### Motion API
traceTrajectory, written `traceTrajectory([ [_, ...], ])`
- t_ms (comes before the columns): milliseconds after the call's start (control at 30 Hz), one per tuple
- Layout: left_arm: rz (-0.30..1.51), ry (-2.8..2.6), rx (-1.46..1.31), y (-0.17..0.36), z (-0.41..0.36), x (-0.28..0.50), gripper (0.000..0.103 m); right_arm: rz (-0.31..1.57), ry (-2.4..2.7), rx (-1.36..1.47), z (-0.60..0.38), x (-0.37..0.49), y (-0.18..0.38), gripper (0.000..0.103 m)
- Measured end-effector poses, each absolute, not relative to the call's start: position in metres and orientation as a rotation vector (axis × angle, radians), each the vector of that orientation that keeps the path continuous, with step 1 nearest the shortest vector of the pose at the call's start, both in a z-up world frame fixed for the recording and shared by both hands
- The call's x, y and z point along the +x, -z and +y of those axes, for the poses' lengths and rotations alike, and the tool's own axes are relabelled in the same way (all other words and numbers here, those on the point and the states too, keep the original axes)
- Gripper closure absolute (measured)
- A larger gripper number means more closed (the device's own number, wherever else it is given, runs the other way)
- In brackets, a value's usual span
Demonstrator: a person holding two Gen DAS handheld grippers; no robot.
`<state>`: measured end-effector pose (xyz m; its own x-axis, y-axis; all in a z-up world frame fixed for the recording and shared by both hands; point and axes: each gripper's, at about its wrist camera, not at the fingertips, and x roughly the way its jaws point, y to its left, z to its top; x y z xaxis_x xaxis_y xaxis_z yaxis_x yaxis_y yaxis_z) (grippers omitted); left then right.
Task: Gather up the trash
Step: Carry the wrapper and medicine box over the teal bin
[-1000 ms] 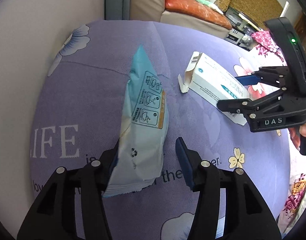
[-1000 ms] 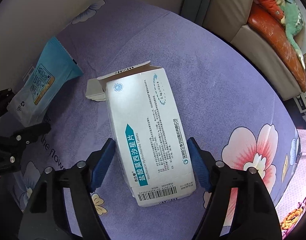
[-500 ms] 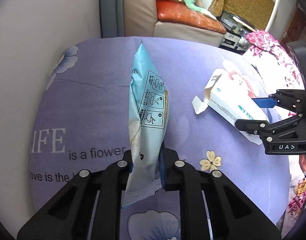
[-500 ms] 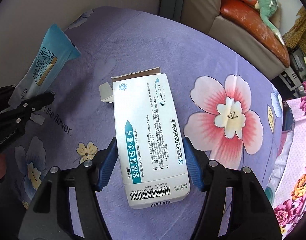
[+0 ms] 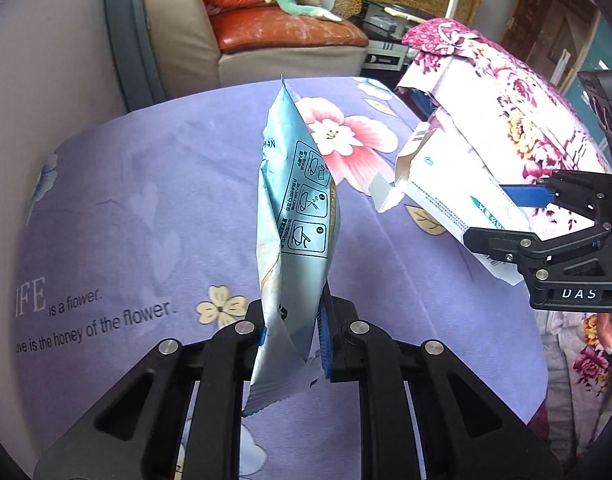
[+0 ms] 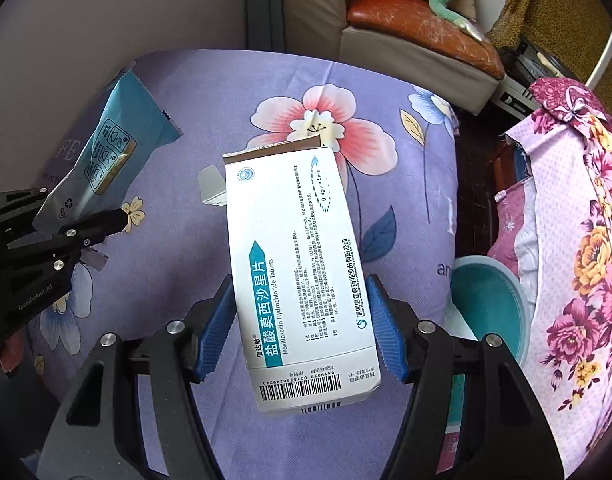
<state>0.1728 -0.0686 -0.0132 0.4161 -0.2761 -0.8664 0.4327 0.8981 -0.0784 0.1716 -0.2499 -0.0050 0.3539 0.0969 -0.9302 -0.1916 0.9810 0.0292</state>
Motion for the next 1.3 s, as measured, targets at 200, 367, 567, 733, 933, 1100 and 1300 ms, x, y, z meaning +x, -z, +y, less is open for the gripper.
traceTrajectory([
  [200, 1.056, 0.483, 0.215, 0.014, -0.127, 0.152, 0.088, 1.161, -0.136, -0.05, -0.298, 0.138, 0.003, 0.042],
  [367, 1.061, 0.51, 0.253, 0.018, -0.179, 0.143, 0.088, 1.126, -0.098, 0.006, -0.341, 0.117, 0.0, 0.042],
  [567, 1.079, 0.547, 0.295, 0.028, -0.236, 0.134, 0.088, 1.099, -0.051, 0.066, -0.389, 0.095, 0.002, 0.042],
  [733, 1.088, 0.58, 0.339, 0.036, -0.276, 0.129, 0.088, 1.087, -0.019, 0.12, -0.426, 0.08, 0.006, 0.042],
  [933, 1.088, 0.621, 0.379, 0.04, -0.313, 0.125, 0.088, 1.076, 0.028, 0.157, -0.459, 0.072, 0.009, 0.042],
  [1100, 1.088, 0.66, 0.4, 0.045, -0.337, 0.127, 0.087, 1.072, 0.065, 0.176, -0.482, 0.07, 0.009, 0.042],
  [1300, 1.099, 0.707, 0.408, 0.057, -0.359, 0.133, 0.087, 1.092, 0.113, 0.188, -0.502, 0.072, 0.015, 0.041],
])
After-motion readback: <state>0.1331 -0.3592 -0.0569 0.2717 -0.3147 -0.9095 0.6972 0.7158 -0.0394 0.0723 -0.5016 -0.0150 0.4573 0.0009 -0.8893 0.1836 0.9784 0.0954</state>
